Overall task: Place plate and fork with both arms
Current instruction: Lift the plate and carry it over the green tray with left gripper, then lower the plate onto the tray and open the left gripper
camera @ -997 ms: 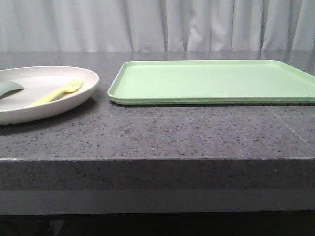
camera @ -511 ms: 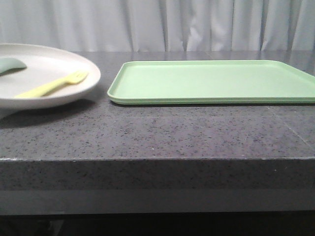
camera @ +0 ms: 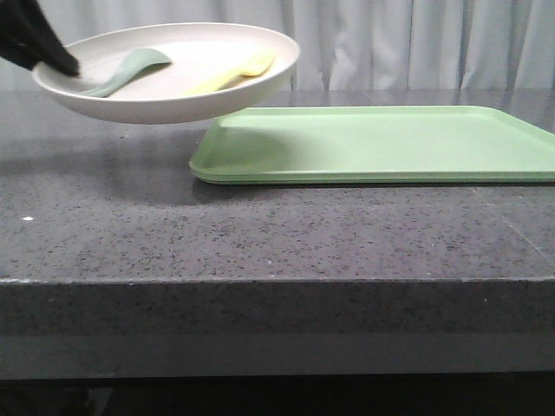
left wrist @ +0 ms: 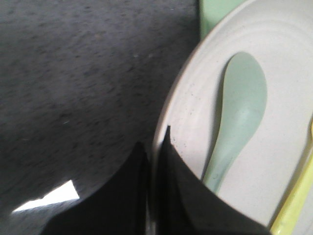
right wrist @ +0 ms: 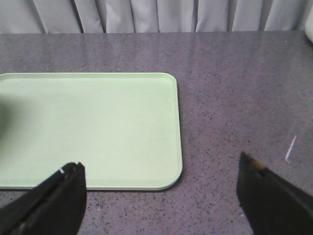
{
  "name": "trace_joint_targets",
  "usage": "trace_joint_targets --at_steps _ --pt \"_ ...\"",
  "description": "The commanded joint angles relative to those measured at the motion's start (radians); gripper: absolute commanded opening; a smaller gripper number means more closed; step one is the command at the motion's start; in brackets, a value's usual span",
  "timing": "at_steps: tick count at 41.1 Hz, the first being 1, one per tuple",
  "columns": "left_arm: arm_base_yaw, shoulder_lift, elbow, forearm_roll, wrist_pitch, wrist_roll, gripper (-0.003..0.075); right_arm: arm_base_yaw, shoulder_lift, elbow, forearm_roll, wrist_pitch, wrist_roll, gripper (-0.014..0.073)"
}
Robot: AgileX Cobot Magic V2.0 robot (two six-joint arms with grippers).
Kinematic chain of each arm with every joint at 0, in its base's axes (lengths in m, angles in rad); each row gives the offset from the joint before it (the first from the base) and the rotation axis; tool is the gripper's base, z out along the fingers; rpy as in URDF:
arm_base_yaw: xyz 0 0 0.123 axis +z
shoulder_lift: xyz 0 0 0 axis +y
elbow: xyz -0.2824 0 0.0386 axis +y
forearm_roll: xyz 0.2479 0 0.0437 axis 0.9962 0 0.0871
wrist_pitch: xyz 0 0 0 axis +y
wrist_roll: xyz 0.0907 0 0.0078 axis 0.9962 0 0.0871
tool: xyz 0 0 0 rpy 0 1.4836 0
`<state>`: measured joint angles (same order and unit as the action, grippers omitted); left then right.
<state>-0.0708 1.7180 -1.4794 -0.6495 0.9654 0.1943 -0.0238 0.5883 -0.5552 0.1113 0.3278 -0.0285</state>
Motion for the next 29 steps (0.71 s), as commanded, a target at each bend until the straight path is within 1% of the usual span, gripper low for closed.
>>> trace_joint_targets --at_steps 1,8,15,23,26,29 --pt "-0.095 0.029 -0.12 -0.072 -0.049 -0.05 -0.0018 -0.002 0.006 -0.038 -0.003 -0.083 -0.007 0.0643" --pt "-0.235 0.195 -0.319 -0.042 -0.038 -0.127 -0.0018 -0.003 0.006 -0.038 -0.003 -0.067 -0.007 0.0643" --pt "-0.318 0.347 -0.532 -0.032 0.01 -0.183 -0.0018 -0.003 0.006 -0.038 -0.003 -0.051 -0.007 0.0643" --pt "-0.338 0.455 -0.7 0.055 0.014 -0.332 -0.0018 -0.003 0.006 -0.038 -0.003 -0.052 -0.007 0.0643" --pt "-0.335 0.47 -0.718 0.08 0.014 -0.377 -0.0016 -0.003 0.006 -0.038 -0.003 -0.051 -0.007 0.0643" --pt "-0.334 0.47 -0.716 0.084 0.017 -0.385 -0.0016 -0.003 0.006 -0.038 -0.003 -0.051 -0.007 0.0643"
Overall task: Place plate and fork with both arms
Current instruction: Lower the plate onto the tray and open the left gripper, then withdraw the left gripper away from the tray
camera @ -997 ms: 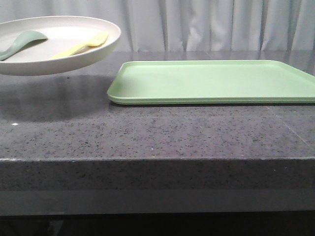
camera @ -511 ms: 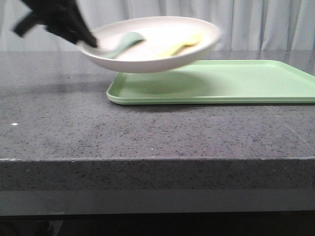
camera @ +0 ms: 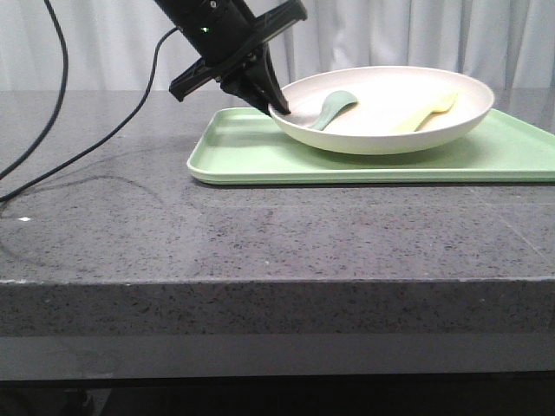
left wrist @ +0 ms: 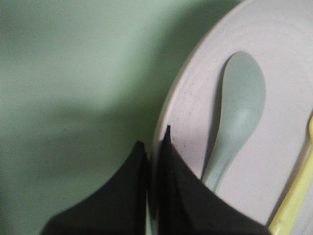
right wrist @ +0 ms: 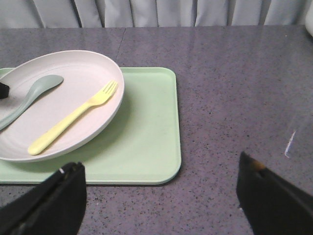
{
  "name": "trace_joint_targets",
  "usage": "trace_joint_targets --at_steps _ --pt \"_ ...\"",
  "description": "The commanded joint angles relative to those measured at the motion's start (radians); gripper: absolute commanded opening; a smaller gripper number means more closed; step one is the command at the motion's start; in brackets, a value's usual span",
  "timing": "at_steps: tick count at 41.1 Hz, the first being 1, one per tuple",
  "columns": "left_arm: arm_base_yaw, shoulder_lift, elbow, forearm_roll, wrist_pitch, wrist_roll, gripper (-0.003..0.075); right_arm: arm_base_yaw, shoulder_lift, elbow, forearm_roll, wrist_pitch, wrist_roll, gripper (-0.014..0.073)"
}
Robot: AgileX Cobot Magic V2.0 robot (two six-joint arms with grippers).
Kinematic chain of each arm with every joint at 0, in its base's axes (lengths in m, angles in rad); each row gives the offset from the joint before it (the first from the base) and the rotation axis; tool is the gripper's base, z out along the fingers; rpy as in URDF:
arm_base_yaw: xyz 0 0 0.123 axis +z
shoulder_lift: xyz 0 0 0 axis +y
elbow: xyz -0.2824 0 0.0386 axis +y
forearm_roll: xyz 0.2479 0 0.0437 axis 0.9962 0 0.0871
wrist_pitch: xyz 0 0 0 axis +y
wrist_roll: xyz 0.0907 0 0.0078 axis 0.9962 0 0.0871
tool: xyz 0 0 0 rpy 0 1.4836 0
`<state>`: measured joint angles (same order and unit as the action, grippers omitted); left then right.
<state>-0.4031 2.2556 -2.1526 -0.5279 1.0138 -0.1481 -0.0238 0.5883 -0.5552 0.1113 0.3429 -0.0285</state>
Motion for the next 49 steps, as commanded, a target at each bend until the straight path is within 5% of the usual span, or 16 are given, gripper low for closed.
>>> trace_joint_targets --at_steps 1,12,22,26,35,38,45,49 --pt "-0.001 -0.066 -0.043 -0.037 -0.028 -0.043 -0.0016 -0.003 0.006 -0.038 -0.003 -0.066 -0.007 0.0643" --pt "-0.003 -0.055 -0.043 0.018 -0.008 -0.089 0.0017 -0.003 0.006 -0.038 -0.003 -0.066 -0.007 0.0643" --pt "-0.005 -0.061 -0.054 0.022 0.021 -0.08 0.0299 -0.003 0.006 -0.038 -0.003 -0.066 -0.007 0.0643" --pt "-0.003 -0.077 -0.114 0.038 0.073 -0.008 0.0347 -0.003 0.006 -0.038 -0.003 -0.067 -0.007 0.0643" --pt "-0.003 -0.089 -0.292 0.132 0.225 0.02 0.0325 -0.003 0.006 -0.038 -0.003 -0.07 -0.007 0.0643" --pt "-0.003 -0.089 -0.312 0.14 0.259 0.025 0.0265 -0.003 0.006 -0.038 -0.003 -0.07 -0.007 0.0643" --pt "-0.005 -0.11 -0.308 0.14 0.259 0.051 -0.002 -0.003 0.006 -0.038 -0.003 -0.069 -0.007 0.0643" --pt "-0.005 -0.16 -0.252 0.148 0.259 0.098 -0.0018 -0.003 0.006 -0.038 -0.003 -0.069 -0.007 0.0643"
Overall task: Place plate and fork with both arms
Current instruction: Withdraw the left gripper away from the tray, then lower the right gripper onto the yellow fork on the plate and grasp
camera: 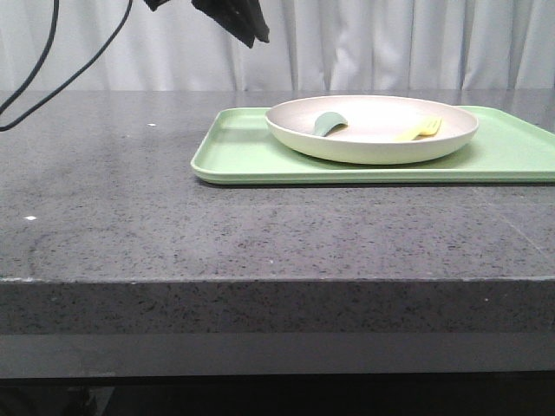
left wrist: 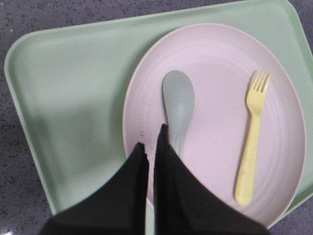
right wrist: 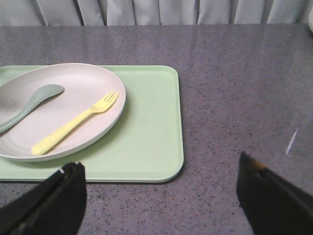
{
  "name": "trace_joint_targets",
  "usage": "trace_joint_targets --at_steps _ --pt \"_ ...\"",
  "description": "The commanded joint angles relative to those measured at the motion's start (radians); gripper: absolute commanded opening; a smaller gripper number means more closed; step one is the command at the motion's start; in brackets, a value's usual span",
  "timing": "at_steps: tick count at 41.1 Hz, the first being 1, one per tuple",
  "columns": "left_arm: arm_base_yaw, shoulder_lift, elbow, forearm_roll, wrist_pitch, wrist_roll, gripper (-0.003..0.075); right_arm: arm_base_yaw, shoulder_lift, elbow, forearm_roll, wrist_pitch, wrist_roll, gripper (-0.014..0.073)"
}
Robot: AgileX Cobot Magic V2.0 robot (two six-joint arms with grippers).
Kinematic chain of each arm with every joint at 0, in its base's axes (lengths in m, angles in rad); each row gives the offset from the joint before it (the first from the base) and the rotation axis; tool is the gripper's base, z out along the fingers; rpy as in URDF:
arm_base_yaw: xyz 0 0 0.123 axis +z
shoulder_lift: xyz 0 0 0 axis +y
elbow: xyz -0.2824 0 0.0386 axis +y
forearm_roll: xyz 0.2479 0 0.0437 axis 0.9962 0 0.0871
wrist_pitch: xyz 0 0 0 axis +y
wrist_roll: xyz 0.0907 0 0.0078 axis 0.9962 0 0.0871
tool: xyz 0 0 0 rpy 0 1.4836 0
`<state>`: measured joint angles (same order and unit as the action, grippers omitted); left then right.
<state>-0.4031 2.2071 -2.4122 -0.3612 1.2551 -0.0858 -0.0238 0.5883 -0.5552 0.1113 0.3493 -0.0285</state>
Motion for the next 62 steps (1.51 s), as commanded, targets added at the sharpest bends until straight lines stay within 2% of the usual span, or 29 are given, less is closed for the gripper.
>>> trace_joint_targets --at_steps 1,3,7,10,16,24,30,36,48,55,62 --pt "-0.005 -0.132 0.028 -0.009 0.017 0.049 -0.0018 -0.003 0.006 -0.038 -0.003 -0.075 -0.007 0.0643" --pt "-0.005 -0.177 0.085 0.04 0.017 0.066 -0.0018 -0.003 0.006 -0.038 -0.003 -0.075 -0.007 0.0643" --pt "-0.003 -0.272 0.236 0.237 0.01 0.068 -0.0018 -0.003 0.006 -0.038 -0.003 -0.075 -0.007 0.0643" --pt "0.018 -0.354 0.356 0.312 -0.038 0.068 -0.0018 -0.003 0.006 -0.038 -0.003 -0.075 -0.007 0.0643" --pt "0.103 -0.532 0.642 0.305 -0.179 0.068 -0.0018 -0.003 0.006 -0.038 -0.003 -0.075 -0.007 0.0643" --pt "0.204 -0.793 1.016 0.286 -0.493 0.068 -0.0018 -0.003 0.006 -0.038 -0.003 -0.075 -0.007 0.0643" --pt "0.215 -0.998 1.287 0.285 -0.741 0.068 -0.0018 -0.003 0.007 -0.038 -0.003 -0.075 -0.007 0.0643" --pt "0.215 -1.192 1.491 0.277 -0.884 0.068 -0.0018 -0.003 0.022 -0.038 -0.002 -0.074 -0.007 0.0643" --pt "0.215 -1.61 1.815 0.269 -0.983 0.068 -0.0018 0.014 0.182 -0.104 0.088 -0.057 -0.007 0.0643" --pt "0.215 -1.808 1.9 0.264 -0.981 0.068 -0.0018 0.133 0.362 -0.254 0.14 -0.009 -0.007 0.0641" --pt "0.215 -1.9 1.916 0.264 -0.983 0.068 -0.0018 0.254 0.598 -0.472 0.191 0.096 0.029 0.0609"
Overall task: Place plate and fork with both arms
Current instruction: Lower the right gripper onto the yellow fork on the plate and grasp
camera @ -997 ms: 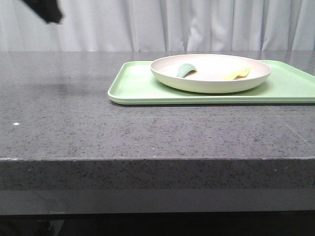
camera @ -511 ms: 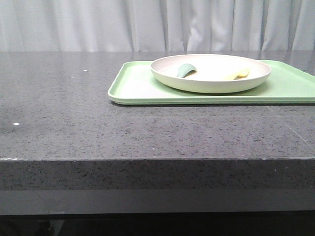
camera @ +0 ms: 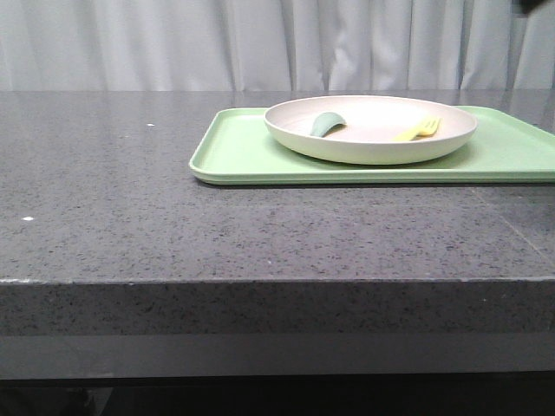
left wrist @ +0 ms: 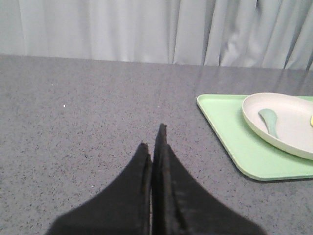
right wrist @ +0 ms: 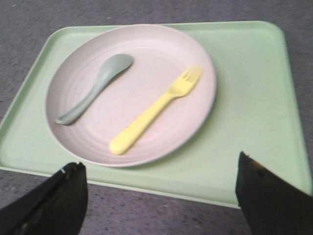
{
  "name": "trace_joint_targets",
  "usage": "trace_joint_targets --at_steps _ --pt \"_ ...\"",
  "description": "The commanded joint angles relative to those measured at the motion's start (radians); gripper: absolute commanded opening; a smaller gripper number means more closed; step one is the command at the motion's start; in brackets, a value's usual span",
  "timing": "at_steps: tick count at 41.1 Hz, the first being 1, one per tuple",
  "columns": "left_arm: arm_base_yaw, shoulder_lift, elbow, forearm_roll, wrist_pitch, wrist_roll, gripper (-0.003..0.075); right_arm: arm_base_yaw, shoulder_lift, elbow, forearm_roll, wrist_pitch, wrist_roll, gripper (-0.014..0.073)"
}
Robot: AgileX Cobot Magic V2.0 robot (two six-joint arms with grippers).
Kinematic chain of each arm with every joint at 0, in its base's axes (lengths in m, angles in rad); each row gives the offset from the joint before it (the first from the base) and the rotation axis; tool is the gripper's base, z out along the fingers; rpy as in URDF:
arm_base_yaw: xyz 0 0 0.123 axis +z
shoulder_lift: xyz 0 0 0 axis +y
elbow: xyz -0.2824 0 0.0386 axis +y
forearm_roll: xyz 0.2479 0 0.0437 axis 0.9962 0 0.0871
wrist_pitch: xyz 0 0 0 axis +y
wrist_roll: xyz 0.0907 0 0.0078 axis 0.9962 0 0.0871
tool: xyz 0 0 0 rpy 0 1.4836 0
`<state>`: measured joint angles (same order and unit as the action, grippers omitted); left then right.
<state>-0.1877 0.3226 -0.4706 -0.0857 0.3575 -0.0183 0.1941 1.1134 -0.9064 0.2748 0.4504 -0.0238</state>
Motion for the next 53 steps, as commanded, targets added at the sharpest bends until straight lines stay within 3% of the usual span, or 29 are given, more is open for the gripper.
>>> trace_joint_targets --at_steps 1,13,23,53 --pt "0.0 -0.02 -0.025 -0.012 -0.085 0.001 -0.0018 0.042 0.113 -0.153 0.027 0.027 0.044 0.0601" --pt "0.0 -0.02 -0.024 -0.012 -0.085 0.001 -0.0018 0.047 0.49 -0.603 0.012 0.396 0.15 0.0568" --pt "0.0 -0.02 -0.024 -0.012 -0.085 0.001 -0.0018 0.052 0.716 -0.863 -0.137 0.62 0.283 0.0568" --pt "0.0 -0.02 -0.024 -0.012 -0.085 0.001 -0.0018 0.06 0.843 -0.913 -0.132 0.615 0.31 0.0568"
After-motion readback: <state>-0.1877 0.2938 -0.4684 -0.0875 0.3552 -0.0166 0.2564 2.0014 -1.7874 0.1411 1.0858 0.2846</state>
